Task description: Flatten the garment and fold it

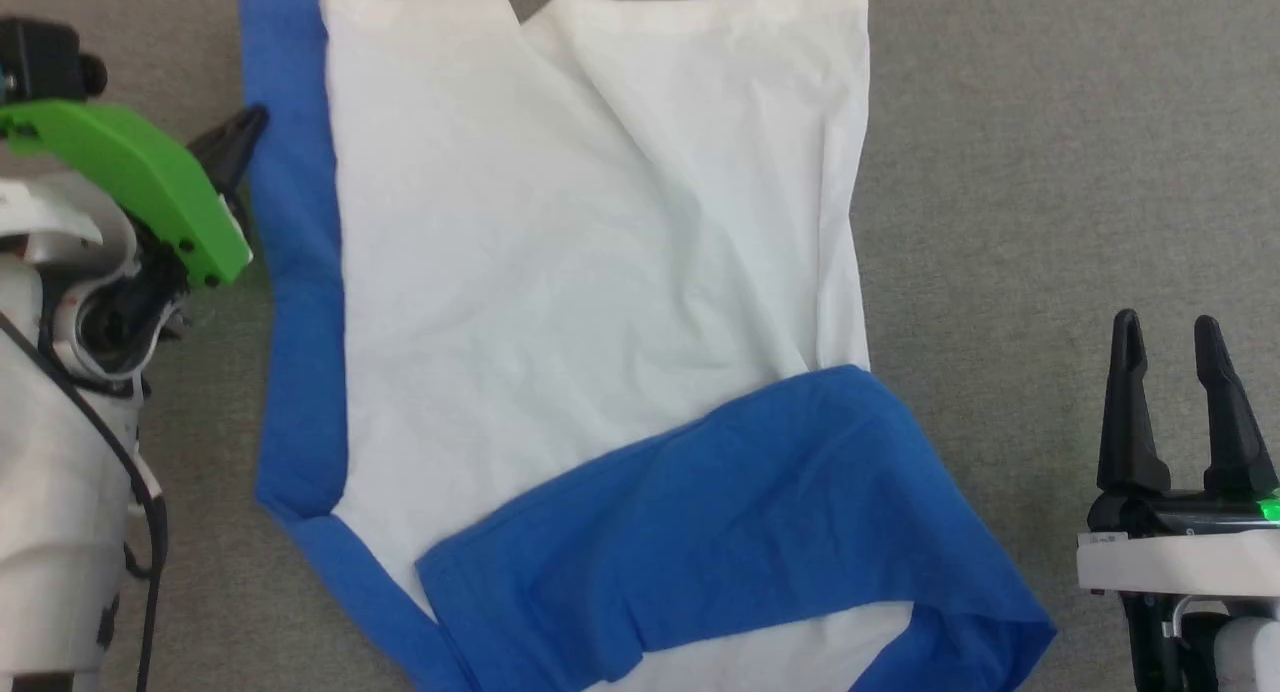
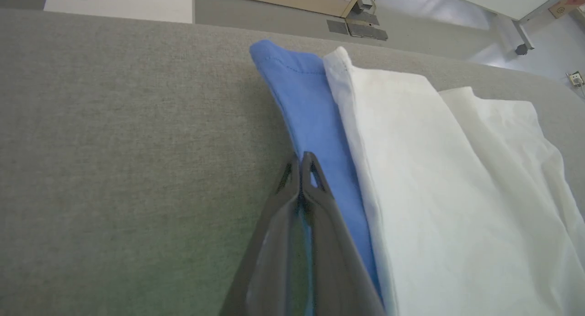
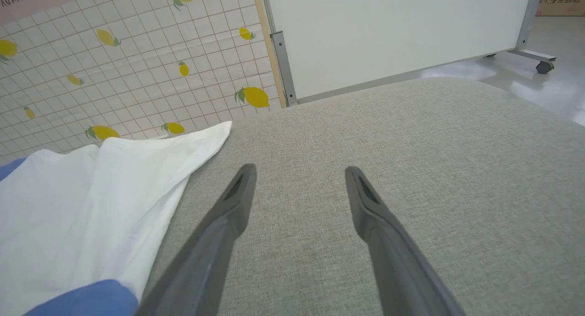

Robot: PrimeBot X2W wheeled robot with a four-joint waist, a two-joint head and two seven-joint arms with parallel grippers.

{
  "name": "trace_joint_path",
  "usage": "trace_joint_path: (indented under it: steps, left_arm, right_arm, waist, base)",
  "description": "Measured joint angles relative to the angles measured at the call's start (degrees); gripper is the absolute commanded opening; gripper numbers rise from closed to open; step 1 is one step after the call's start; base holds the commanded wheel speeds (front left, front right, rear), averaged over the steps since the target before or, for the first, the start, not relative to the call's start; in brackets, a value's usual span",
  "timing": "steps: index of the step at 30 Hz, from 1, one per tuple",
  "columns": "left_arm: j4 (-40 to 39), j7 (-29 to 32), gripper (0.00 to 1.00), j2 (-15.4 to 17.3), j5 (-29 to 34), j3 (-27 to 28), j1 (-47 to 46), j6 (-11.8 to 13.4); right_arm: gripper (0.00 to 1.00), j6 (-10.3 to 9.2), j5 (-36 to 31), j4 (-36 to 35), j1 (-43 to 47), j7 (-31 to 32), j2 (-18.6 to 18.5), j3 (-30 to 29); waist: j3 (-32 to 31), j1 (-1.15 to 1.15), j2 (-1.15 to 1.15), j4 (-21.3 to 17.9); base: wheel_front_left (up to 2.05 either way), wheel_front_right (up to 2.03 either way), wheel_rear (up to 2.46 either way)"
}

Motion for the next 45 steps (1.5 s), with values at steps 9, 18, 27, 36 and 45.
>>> trace_joint_path:
  steps: [9, 18, 27, 36, 45]
  left_arm:
    - [-3.7, -4.47, 0.0, 0.79, -2.66, 1.72, 10.71, -0.82]
    - [-10.95, -8.21, 0.0, 1.65, -5.49, 5.31, 20.22, -0.89]
    - [-22.14, -8.5, 0.0, 4.39, -6.24, 6.89, 26.36, -1.03]
    - [-35.7, -7.61, 0.0, 6.79, -5.16, 8.18, 34.67, 0.49]
    - [-48.26, -8.75, 0.0, 4.8, 3.05, 2.03, 38.5, 3.46]
  right_arm:
    - [1.0, 0.0, -0.23, 1.32, 2.19, 0.03, -0.01, 0.04]
    - [1.0, 0.0, -0.33, 1.75, 5.31, 1.01, -0.01, -0.13]
    - [1.0, 0.0, -0.33, 1.72, 7.72, 2.12, 0.0, -0.69]
    - [1.0, 0.0, -0.1, 1.89, 10.14, 2.32, 0.0, -0.8]
    - [1.0, 0.0, 0.33, 1.96, 11.35, 2.32, 0.01, -0.92]
  waist:
    - [-6.81, 0.0, 0.0, 1.9]
    - [-13.49, -0.01, 0.0, 4.94]
    - [-19.19, -0.01, 0.0, 8.13]
    - [-23.65, -0.01, 0.0, 9.93]
    - [-25.68, -0.01, 0.0, 10.58]
  base:
    - [0.0, 0.0, 0.0]
    - [0.0, 0.0, 0.0]
    - [0.0, 0.0, 0.0]
    - [0.0, 0.0, 0.0]
    - [0.0, 0.0, 0.0]
